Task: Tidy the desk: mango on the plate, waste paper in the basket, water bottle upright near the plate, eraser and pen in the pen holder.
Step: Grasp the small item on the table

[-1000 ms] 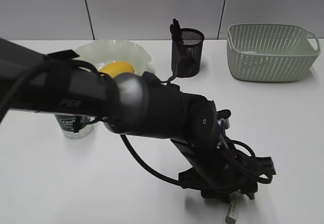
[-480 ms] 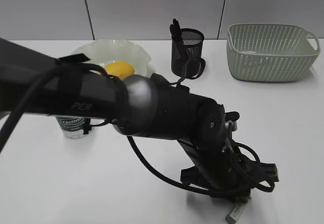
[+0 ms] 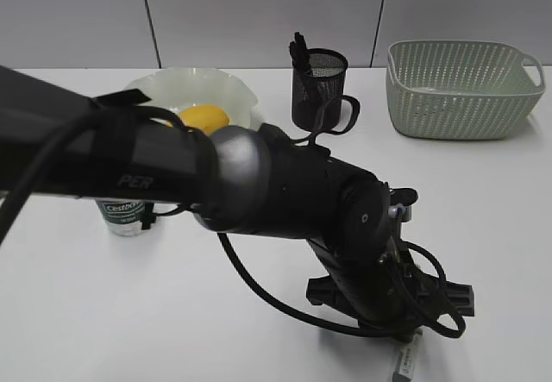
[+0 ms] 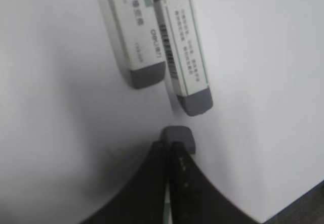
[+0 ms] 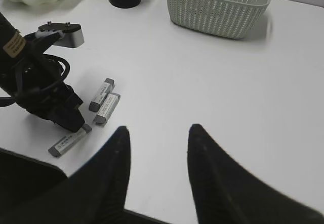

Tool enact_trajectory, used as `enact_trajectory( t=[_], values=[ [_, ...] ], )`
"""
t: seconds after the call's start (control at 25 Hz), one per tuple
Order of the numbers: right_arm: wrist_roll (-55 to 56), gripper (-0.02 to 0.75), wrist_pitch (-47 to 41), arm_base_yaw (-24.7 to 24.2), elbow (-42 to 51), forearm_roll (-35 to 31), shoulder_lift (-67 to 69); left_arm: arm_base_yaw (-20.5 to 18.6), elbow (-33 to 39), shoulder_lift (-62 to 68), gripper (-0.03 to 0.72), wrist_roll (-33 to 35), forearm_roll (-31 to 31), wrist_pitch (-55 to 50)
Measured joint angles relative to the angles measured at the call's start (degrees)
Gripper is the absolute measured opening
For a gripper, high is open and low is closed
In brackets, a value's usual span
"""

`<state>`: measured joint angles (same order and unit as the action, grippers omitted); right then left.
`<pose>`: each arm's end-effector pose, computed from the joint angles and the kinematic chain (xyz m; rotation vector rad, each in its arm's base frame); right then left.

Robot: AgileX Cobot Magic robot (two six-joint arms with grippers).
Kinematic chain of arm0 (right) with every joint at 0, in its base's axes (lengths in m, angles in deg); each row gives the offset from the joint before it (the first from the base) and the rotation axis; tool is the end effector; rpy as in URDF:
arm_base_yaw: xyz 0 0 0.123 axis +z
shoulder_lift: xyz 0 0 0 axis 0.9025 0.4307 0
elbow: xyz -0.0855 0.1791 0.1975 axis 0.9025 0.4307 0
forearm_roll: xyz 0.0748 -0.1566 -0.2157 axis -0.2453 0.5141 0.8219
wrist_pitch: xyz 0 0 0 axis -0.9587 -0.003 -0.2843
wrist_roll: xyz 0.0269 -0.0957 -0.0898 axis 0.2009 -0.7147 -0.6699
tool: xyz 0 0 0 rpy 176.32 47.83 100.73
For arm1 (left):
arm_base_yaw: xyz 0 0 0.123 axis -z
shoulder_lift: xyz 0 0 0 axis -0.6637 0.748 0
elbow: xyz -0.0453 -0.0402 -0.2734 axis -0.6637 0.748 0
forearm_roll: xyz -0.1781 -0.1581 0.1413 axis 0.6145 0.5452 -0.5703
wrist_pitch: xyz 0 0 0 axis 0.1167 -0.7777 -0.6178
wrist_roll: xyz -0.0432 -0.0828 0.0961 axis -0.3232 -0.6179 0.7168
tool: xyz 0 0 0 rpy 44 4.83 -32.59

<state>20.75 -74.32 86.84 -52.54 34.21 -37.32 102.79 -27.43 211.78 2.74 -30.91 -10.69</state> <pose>0.0585 0.0148 0.2762 -0.3593 1.9780 0.1782 0.2093 -0.4236 0.0419 0.4019 2.9517 -0.6076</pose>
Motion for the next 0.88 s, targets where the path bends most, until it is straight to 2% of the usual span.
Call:
enact_trajectory(
  t=[0.2, 0.28, 0.36, 0.44, 0.52, 0.6, 0.72, 0.88],
  values=[
    [0.0, 0.312, 0.0, 0.0, 0.0, 0.0, 0.0, -0.5, 0.1, -0.6, -0.010, 0.0, -1.8, -0.8],
    [0.0, 0.312, 0.0, 0.0, 0.0, 0.0, 0.0, -0.7, 0.1, -0.9, 0.025, 0.0, -2.6, -1.3],
    [0.0, 0.312, 0.0, 0.0, 0.0, 0.0, 0.0, -0.7, 0.2, -1.2, 0.128, 0.0, -4.2, -1.7],
    [0.0, 0.312, 0.0, 0.0, 0.0, 0.0, 0.0, -0.7, 0.5, -1.8, 0.284, 0.0, -7.0, -2.9],
    [0.0, 0.312, 0.0, 0.0, 0.0, 0.0, 0.0, -0.5, 0.6, -2.2, 0.382, 0.0, -9.6, -3.6],
    [0.0, 0.312, 0.0, 0.0, 0.0, 0.0, 0.0, 0.3, 0.6, -2.6, 0.389, 0.0, -11.1, -3.8],
    [0.0, 0.312, 0.0, 0.0, 0.0, 0.0, 0.0, 2.9, 0.6, -2.8, 0.342, -0.3, -13.1, -3.6],
    [0.0, 0.312, 0.0, 0.0, 0.0, 0.0, 0.0, 5.3, -2.4, -2.8, 0.326, -4.7, -18.7, -7.0]
  ],
)
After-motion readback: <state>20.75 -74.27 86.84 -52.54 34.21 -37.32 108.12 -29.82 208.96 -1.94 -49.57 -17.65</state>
